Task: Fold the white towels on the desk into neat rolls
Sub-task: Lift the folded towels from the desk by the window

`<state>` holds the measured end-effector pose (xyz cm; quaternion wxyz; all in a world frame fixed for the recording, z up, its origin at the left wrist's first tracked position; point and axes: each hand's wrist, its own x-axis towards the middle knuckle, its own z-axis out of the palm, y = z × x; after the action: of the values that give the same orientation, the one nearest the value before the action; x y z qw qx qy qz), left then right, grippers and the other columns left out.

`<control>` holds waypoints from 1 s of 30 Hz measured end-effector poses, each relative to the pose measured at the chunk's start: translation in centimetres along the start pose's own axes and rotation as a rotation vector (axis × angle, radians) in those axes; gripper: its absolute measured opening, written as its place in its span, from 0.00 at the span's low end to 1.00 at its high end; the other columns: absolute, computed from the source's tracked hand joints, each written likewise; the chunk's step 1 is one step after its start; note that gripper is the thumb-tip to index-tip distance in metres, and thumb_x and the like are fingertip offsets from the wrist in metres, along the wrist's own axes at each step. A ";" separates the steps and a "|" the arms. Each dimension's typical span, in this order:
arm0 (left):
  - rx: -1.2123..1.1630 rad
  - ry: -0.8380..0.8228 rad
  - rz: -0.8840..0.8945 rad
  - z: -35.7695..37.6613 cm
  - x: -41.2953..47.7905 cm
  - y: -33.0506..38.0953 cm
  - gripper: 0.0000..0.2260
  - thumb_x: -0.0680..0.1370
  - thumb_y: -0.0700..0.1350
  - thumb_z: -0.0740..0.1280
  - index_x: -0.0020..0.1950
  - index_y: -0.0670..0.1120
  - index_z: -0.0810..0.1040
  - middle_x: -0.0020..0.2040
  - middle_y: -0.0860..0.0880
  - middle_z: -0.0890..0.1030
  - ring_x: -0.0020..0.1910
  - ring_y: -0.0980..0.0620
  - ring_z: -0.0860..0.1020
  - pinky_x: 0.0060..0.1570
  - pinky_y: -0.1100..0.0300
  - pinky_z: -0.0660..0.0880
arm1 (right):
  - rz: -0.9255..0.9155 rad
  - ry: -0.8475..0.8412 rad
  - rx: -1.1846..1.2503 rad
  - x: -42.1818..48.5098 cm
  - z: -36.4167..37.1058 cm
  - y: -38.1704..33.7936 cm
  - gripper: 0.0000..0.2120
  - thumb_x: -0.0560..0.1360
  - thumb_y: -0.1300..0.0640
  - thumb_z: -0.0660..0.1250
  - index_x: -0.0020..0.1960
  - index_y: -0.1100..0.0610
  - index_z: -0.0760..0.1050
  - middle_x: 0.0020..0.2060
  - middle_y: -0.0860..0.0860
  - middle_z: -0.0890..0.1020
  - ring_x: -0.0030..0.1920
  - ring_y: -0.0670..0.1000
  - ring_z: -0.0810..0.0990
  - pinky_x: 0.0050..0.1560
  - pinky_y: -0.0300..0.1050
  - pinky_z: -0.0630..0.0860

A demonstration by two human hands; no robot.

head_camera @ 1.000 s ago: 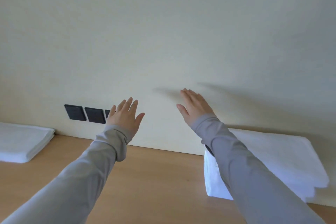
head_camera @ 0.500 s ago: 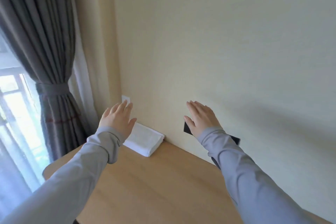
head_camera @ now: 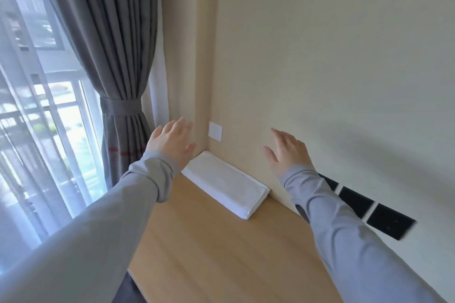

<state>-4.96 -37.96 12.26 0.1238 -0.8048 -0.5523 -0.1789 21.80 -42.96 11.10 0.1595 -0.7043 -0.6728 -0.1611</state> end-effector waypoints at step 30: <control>-1.225 -0.917 -0.934 35.6 13.2 -7.9 0.19 0.79 0.48 0.64 0.66 0.41 0.68 0.57 0.41 0.73 0.43 0.46 0.75 0.41 0.51 0.75 | 1.625 -0.177 1.350 1.3 31.2 -10.4 0.25 0.79 0.55 0.61 0.72 0.63 0.61 0.64 0.62 0.72 0.64 0.59 0.72 0.67 0.54 0.68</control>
<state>-2.61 -9.87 -14.34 -0.6457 -0.4153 -0.6264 -0.1351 11.86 -27.53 -16.23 0.5279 -0.7174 0.0408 0.4528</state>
